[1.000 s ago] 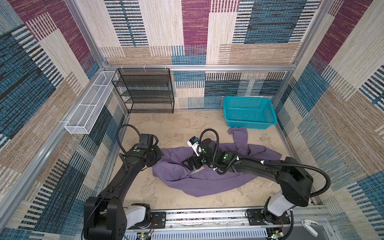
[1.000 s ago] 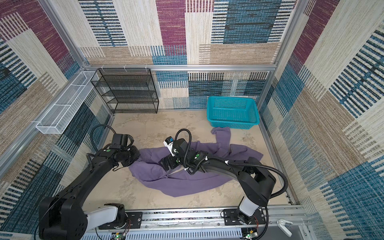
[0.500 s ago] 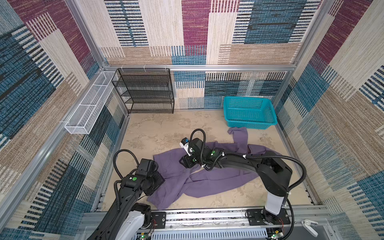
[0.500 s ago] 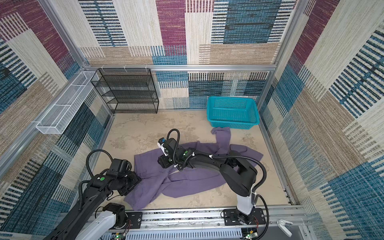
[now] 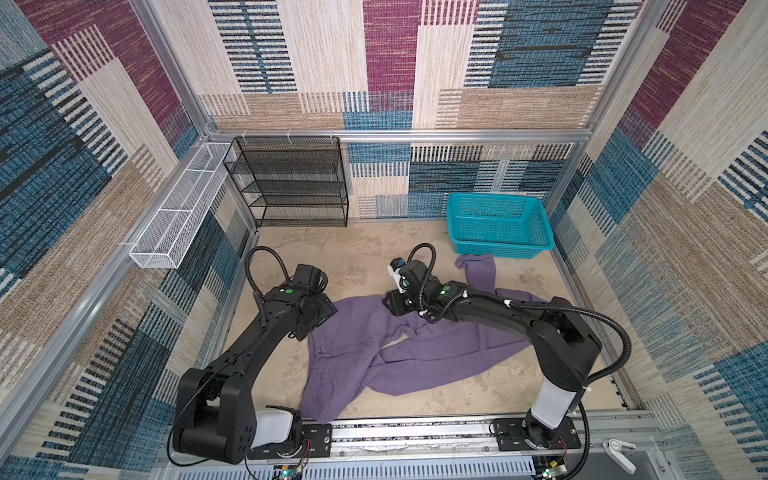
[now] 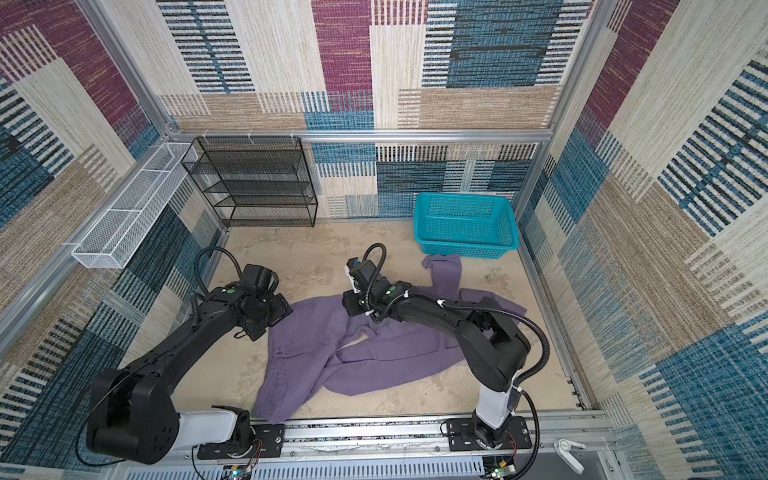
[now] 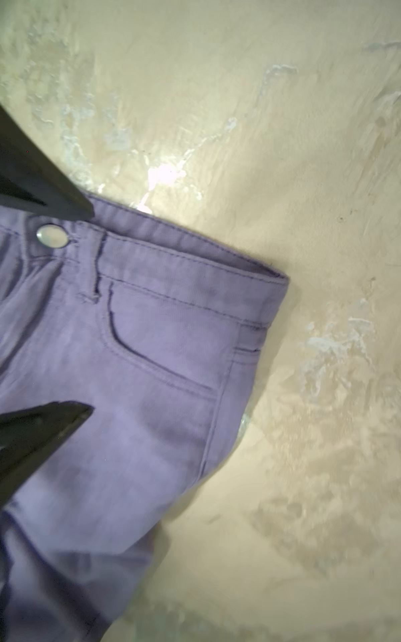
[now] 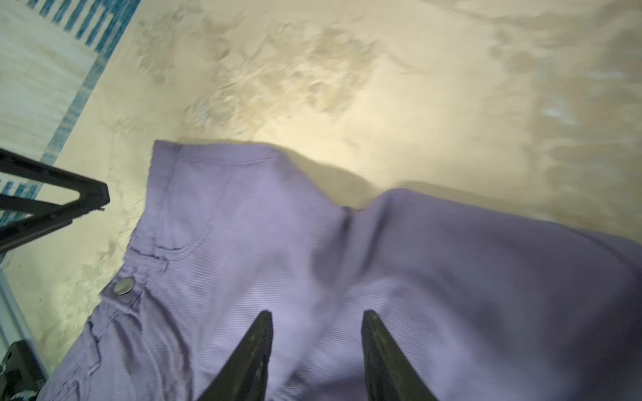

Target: Fold and stack the trousers

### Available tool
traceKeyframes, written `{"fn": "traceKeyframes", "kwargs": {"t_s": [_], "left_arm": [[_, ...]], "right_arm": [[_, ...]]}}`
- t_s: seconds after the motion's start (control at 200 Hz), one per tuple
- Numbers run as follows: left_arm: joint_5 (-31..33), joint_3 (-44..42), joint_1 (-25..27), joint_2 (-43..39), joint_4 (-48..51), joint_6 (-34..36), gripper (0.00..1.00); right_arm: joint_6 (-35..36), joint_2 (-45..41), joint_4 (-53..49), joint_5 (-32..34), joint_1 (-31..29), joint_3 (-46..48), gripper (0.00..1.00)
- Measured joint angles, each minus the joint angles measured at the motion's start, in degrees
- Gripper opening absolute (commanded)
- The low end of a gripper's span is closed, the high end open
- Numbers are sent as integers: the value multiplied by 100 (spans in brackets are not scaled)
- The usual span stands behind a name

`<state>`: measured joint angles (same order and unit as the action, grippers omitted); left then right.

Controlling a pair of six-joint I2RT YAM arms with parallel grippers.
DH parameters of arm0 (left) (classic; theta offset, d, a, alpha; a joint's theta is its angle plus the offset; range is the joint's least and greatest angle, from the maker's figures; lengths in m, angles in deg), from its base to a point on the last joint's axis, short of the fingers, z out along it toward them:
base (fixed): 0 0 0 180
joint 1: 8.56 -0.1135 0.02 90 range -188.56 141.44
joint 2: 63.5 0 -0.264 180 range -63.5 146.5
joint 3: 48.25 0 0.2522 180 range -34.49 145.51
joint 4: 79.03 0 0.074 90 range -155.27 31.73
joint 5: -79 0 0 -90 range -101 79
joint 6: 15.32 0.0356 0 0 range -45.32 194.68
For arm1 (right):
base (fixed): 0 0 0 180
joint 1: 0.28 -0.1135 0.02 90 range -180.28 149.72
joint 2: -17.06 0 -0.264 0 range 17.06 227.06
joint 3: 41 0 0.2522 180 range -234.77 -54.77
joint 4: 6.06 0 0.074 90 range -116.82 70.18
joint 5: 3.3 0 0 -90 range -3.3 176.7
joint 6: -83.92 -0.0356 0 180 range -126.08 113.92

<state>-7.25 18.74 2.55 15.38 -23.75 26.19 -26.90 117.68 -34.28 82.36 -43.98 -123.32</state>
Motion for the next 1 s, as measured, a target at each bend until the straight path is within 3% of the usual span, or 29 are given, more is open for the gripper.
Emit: {"fn": "traceKeyframes", "kwargs": {"t_s": [0.08, 0.24, 0.326, 0.411, 0.466, 0.531, 0.611, 0.736, 0.997], "left_arm": [[39, 2, 0, 391, -188, 173, 50], [81, 227, -9, 1176, -378, 280, 49], [136, 372, -9, 1486, -439, 343, 54], [238, 540, -11, 1731, -424, 369, 70], [341, 632, -20, 1860, -417, 389, 72], [372, 699, -94, 2031, -422, 409, 54], [463, 798, -240, 2225, -352, 481, 21], [654, 1054, -470, 2540, -337, 664, 1], [826, 1694, -953, 2848, -212, 970, 0]], "right_arm": [[-9, -214, -44, -2, 170, 155, 48], [-7, -557, -140, 7, 402, 323, 48], [-4, -621, -219, 42, 529, 337, 48], [-4, -699, -308, 44, 649, 358, 48], [-4, -782, -345, 48, 732, 376, 50], [-4, -909, -345, 81, 857, 431, 51], [-7, -1078, -354, 90, 1086, 549, 52], [-28, -1364, -496, 101, 1563, 824, 53], [-173, -1956, -708, 208, 2511, 1456, 52]]}}
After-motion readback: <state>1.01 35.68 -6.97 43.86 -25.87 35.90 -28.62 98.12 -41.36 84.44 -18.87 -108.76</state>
